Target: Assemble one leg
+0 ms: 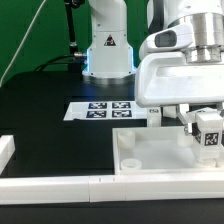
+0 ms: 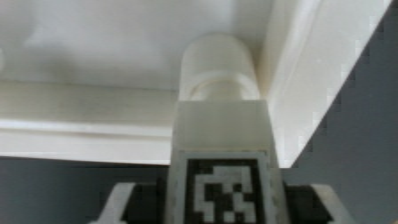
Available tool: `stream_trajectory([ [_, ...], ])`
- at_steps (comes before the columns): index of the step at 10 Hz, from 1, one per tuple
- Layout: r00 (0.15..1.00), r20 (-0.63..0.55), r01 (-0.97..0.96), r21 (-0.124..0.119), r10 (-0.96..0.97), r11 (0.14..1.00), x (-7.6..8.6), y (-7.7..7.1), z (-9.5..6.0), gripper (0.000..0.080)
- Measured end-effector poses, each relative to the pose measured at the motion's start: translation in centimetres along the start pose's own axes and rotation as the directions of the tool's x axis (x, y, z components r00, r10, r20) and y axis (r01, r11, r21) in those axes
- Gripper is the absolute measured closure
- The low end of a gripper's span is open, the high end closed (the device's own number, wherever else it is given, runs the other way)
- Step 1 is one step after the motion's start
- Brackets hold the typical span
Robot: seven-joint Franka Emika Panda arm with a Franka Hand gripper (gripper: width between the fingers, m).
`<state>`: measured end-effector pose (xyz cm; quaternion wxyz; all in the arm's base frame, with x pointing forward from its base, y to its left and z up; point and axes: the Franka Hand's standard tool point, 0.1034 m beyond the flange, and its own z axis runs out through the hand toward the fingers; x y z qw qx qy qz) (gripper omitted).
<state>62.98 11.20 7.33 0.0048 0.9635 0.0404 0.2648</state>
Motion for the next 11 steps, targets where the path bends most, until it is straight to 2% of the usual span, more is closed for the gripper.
stream_trajectory([
  [2, 0.999, -0.048, 0.006, -0.005, -0.007, 1.000, 0.0, -0.1, 0.1, 0.0515],
  [5, 0.998, -0.058, 0.011, -0.007, -0.011, 1.000, 0.0, -0.1, 0.0, 0.0515],
  [6, 0.998, -0.058, 0.012, -0.007, -0.012, 1.000, 0.0, -0.1, 0.0, 0.0457],
  [7, 0.998, -0.054, 0.012, -0.007, -0.013, 1.000, 0.0, -0.1, 0.1, 0.0457],
  [8, 1.000, -0.020, 0.009, -0.003, -0.009, 1.000, -0.1, -0.1, 0.2, 0.0251],
  [9, 1.000, 0.010, -0.006, 0.003, 0.006, 1.000, 0.9, 0.3, -0.4, 0.0175],
  [11, 0.984, 0.173, -0.044, 0.025, 0.039, 0.999, 1.7, -0.2, -1.0, 0.0155],
])
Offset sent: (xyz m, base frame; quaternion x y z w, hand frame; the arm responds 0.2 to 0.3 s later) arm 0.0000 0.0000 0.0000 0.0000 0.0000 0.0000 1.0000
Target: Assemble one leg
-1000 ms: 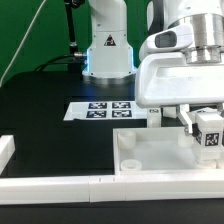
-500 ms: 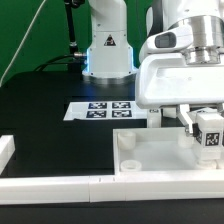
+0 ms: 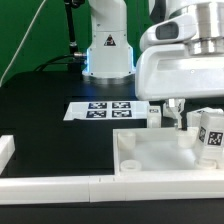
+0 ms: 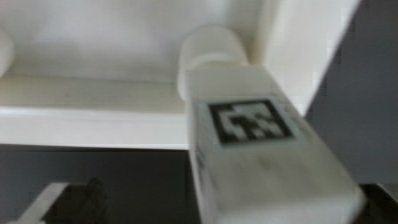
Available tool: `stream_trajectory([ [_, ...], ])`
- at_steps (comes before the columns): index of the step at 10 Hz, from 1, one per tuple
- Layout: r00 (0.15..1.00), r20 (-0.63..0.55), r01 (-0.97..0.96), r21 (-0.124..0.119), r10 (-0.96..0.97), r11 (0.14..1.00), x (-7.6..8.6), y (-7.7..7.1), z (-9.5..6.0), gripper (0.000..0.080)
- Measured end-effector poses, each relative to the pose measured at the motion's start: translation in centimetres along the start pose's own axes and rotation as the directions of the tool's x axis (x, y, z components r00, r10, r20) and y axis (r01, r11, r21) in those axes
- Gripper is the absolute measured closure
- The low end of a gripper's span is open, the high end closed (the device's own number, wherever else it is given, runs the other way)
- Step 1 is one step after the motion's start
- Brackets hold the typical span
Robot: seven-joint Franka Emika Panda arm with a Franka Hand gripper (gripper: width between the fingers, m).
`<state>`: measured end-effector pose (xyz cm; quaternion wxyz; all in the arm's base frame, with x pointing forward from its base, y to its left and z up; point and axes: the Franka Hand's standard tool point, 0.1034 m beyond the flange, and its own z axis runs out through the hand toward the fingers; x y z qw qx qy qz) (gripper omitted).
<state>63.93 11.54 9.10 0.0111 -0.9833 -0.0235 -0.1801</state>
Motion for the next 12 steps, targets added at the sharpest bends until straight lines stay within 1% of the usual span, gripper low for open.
stream_trajectory([
  [1, 0.995, 0.092, -0.036, 0.005, 0.035, 0.999, -0.20, -0.58, 0.14, 0.0155],
  [2, 0.987, 0.159, -0.039, 0.005, 0.038, 0.999, -0.19, -0.53, 0.35, 0.0151],
  [3, 0.979, 0.197, -0.047, 0.002, 0.046, 0.999, -0.18, -0.08, 0.70, 0.0151],
  [5, 0.957, 0.284, -0.056, 0.000, 0.054, 0.998, -0.81, 0.27, 0.76, 0.0151],
  [6, 0.956, 0.285, -0.079, -0.006, 0.078, 0.997, -0.66, 0.23, 0.74, 0.0151],
  [8, 0.956, 0.284, -0.079, -0.007, 0.078, 0.997, -0.72, 0.27, 0.79, 0.0411],
  [9, 0.948, 0.283, -0.142, -0.024, 0.143, 0.990, -0.73, 0.25, 0.80, 0.0411],
  [10, 0.933, 0.280, -0.223, -0.049, 0.228, 0.974, -0.73, 0.23, 0.80, 0.0515],
  [12, 0.894, 0.272, -0.346, -0.084, 0.356, 0.934, -0.75, 0.19, 0.82, 0.0515],
])
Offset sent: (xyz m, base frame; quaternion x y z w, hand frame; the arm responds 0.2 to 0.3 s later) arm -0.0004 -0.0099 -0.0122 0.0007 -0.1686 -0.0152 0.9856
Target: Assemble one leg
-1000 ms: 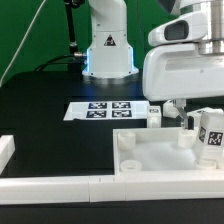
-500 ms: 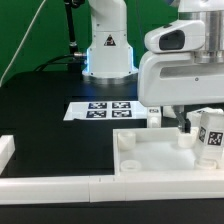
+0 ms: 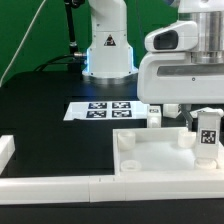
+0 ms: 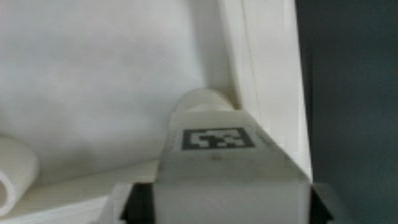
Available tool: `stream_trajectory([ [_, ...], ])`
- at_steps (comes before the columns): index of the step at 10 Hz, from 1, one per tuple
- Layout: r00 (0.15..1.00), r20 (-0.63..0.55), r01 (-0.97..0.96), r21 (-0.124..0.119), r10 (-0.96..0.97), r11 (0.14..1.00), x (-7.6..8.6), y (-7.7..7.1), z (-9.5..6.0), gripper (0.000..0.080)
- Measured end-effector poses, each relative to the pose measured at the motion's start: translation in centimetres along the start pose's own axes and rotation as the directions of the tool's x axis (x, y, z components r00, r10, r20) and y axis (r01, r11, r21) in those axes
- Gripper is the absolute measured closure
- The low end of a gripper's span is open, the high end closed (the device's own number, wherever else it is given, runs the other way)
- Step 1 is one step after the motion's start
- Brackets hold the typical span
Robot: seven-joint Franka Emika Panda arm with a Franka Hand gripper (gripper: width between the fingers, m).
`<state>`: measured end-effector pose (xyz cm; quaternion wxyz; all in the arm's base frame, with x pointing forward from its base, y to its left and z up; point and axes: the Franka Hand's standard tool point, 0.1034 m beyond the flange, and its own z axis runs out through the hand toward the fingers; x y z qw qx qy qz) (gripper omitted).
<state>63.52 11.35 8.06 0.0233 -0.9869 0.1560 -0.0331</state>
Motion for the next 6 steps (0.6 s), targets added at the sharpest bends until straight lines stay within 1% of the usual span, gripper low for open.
stream_trajectory([
  [1, 0.996, 0.000, -0.088, 0.001, 0.088, 0.996, 0.0, 0.0, 0.1, 0.0515],
  [2, 0.981, 0.002, -0.192, 0.007, 0.192, 0.981, 0.4, 0.1, 0.1, 0.0515],
  [3, 0.959, 0.005, -0.282, 0.009, 0.282, 0.959, 0.8, 0.3, 0.2, 0.0515],
  [4, 0.896, 0.020, -0.444, -0.003, 0.444, 0.896, 0.9, 0.2, 0.2, 0.0515],
  [5, 0.815, 0.024, -0.579, -0.017, 0.580, 0.815, 1.1, 0.3, 0.2, 0.0515],
  [6, 0.736, 0.028, -0.676, -0.016, 0.676, 0.737, 1.1, 0.4, 0.3, 0.0515],
])
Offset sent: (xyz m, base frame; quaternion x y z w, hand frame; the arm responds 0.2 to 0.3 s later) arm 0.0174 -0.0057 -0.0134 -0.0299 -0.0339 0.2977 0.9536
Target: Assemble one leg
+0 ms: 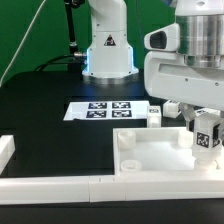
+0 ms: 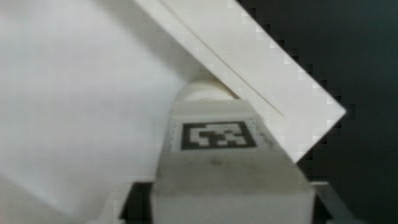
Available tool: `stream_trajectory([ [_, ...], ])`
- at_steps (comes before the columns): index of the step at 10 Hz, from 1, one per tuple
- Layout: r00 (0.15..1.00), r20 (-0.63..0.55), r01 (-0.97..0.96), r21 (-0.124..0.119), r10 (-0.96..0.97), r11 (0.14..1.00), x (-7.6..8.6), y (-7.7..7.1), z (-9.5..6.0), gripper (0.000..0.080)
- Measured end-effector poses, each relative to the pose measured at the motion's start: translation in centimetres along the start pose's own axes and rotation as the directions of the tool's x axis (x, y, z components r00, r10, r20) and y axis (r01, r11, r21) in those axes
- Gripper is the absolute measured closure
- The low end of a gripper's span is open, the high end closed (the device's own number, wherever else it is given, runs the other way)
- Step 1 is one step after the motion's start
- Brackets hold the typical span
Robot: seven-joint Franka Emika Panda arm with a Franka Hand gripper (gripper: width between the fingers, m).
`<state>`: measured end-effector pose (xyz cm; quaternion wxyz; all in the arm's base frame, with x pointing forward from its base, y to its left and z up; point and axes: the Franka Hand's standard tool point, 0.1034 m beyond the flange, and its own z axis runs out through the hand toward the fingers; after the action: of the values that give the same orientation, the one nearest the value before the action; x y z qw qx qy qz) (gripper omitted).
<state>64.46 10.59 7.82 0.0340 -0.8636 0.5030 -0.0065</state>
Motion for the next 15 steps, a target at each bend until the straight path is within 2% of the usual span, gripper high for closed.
stream_trajectory([
  [1, 0.989, 0.007, -0.147, 0.010, 0.147, 0.989, 0.0, 0.1, 0.0, 0.0515],
  [2, 0.980, 0.002, -0.197, 0.018, 0.197, 0.980, -0.2, 0.2, 0.0, 0.0515],
  [3, 0.973, -0.001, -0.229, 0.029, 0.229, 0.973, -0.2, 0.2, 0.0, 0.0515],
  [5, 0.976, -0.002, -0.216, 0.029, 0.216, 0.976, -0.2, 0.2, 0.0, 0.0515],
  [6, 0.990, -0.012, -0.141, 0.028, 0.142, 0.990, -0.3, 0.2, 0.0, 0.0515],
  [7, 1.000, -0.028, 0.008, 0.026, -0.007, 1.000, -0.6, 0.1, 0.1, 0.0283],
  [8, 0.981, -0.052, 0.187, 0.019, -0.186, 0.982, -1.2, -0.3, 0.0, 0.0283],
  [9, 0.957, -0.059, 0.287, 0.012, -0.286, 0.958, -2.0, -0.4, -0.2, 0.0193],
  [10, 0.939, -0.058, 0.341, 0.008, -0.340, 0.940, -2.4, -0.3, -0.4, 0.0157],
  [13, 0.833, -0.058, 0.550, -0.008, -0.550, 0.835, -2.2, -0.1, -0.4, 0.0152],
  [15, 0.625, -0.072, 0.778, -0.024, -0.777, 0.628, -1.0, 0.0, -0.5, 0.0150],
])
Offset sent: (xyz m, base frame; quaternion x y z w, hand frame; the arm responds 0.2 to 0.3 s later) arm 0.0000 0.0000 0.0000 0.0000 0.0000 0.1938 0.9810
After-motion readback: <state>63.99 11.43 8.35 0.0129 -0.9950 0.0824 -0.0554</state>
